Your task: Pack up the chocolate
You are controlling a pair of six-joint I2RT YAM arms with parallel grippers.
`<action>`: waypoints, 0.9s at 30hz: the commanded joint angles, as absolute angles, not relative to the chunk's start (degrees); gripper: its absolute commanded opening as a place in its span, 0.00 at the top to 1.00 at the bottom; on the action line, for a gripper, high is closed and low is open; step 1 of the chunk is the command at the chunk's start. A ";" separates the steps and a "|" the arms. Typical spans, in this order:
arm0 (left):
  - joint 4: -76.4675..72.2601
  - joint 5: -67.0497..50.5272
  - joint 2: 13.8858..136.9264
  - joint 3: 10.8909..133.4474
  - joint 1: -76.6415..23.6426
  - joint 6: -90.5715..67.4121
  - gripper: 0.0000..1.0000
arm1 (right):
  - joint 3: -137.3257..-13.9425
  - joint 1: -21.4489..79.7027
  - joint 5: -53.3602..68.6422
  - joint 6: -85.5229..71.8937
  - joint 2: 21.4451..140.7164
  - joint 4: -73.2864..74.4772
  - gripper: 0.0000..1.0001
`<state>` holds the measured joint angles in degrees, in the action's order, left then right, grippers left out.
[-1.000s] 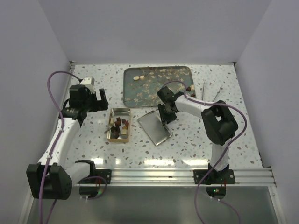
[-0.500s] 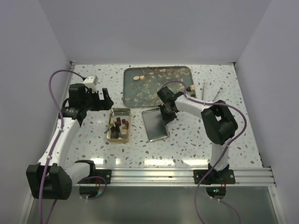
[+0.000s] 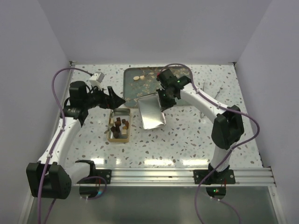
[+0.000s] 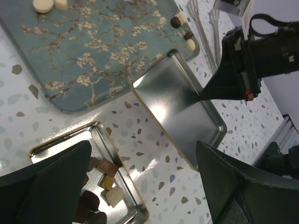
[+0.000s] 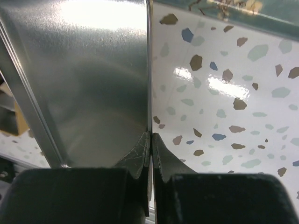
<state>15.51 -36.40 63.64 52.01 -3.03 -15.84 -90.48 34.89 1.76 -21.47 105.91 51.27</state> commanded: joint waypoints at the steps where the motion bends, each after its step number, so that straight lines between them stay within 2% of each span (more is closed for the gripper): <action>1: 8.62 -44.20 64.42 50.02 -3.69 -22.05 0.00 | -96.50 35.16 3.60 -22.50 101.78 55.81 1.00; 5: 0.99 -45.70 63.72 46.42 -5.18 -29.86 0.00 | -98.96 35.24 5.71 -24.69 100.37 54.59 1.00; 14: -9.39 -40.97 65.04 43.16 -10.81 -37.52 0.00 | -99.85 35.24 10.54 -29.09 99.05 50.02 1.00; 27: -11.34 -37.27 69.52 45.17 -13.80 -37.97 0.00 | -96.42 35.86 13.80 -33.05 94.48 45.27 1.00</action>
